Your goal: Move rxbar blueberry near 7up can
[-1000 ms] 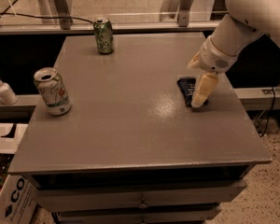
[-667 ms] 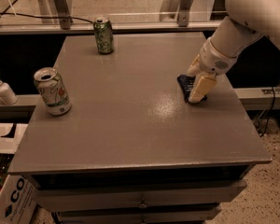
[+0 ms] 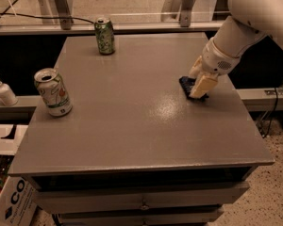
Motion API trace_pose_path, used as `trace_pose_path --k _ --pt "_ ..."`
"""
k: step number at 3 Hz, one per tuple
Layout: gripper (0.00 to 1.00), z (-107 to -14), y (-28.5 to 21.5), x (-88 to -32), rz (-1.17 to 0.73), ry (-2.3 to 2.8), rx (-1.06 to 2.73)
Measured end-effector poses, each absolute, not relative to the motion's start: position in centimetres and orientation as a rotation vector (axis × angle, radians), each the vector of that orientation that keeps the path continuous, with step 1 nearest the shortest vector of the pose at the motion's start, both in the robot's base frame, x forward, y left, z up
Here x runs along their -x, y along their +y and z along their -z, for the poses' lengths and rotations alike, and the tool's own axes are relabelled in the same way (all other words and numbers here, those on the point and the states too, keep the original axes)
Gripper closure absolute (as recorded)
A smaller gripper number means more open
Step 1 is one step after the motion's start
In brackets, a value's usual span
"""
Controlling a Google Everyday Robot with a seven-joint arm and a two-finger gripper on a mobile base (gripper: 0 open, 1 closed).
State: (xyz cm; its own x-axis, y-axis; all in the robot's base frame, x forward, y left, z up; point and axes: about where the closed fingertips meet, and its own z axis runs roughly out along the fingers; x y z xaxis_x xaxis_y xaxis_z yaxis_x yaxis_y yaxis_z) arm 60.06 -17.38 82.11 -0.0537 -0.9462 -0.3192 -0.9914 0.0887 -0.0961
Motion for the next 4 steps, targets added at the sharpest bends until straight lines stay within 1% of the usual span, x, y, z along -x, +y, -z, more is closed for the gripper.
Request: trace_pose_path --k 1,2,4 --pt "1.00 -82.1 -17.7 -60.0 -0.211 2.075 1.923" --pt "1.00 -82.3 -17.9 -60.0 -0.207 2.074 1.920" --pt "1.00 -86.8 -17.1 -59.9 -0.203 1.975 1.887"
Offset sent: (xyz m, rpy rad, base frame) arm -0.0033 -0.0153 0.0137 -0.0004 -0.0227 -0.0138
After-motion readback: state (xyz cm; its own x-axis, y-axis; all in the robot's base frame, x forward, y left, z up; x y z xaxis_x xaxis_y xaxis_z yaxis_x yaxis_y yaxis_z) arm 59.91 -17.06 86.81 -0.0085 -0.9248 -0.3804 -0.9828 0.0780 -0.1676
